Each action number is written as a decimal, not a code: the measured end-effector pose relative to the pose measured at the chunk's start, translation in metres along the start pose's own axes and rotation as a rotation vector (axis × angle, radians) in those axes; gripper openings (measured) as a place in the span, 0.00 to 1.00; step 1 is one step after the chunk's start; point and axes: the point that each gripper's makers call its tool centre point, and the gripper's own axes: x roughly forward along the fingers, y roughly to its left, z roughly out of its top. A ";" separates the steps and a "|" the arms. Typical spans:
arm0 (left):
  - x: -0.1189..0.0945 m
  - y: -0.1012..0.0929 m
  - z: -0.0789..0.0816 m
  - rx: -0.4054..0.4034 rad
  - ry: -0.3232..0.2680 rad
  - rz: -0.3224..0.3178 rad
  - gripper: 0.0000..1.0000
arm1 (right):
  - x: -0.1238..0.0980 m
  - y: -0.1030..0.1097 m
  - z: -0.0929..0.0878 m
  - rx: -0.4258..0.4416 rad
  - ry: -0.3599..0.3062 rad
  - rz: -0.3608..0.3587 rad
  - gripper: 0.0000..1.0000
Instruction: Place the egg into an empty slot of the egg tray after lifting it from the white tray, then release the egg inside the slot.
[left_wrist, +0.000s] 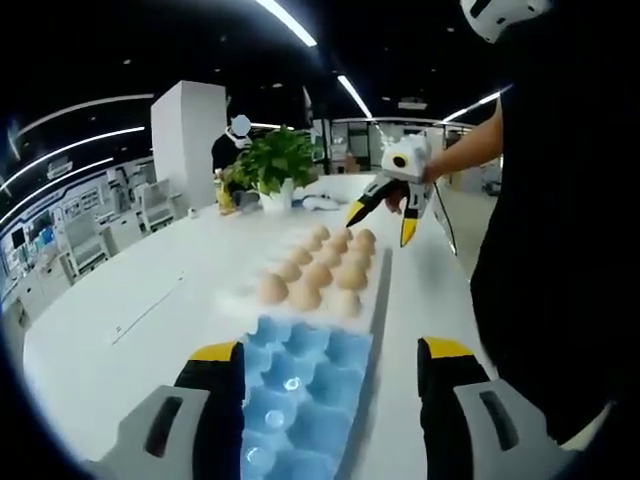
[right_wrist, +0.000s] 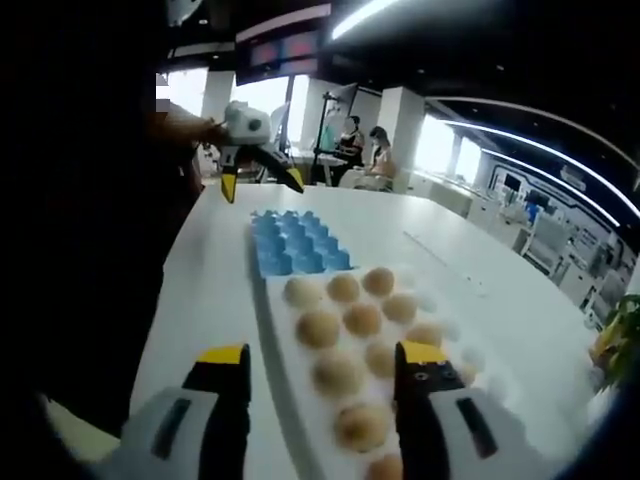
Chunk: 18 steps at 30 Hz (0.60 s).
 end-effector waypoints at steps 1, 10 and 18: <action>0.000 0.000 0.000 -0.002 0.000 0.000 0.70 | 0.000 0.000 0.000 0.003 0.000 0.001 0.59; -0.001 0.003 0.001 -0.024 -0.014 0.011 0.72 | 0.000 0.000 -0.002 0.015 -0.003 -0.006 0.59; -0.002 0.003 0.000 -0.039 -0.017 0.019 0.75 | 0.003 0.002 -0.002 0.042 -0.017 -0.020 0.59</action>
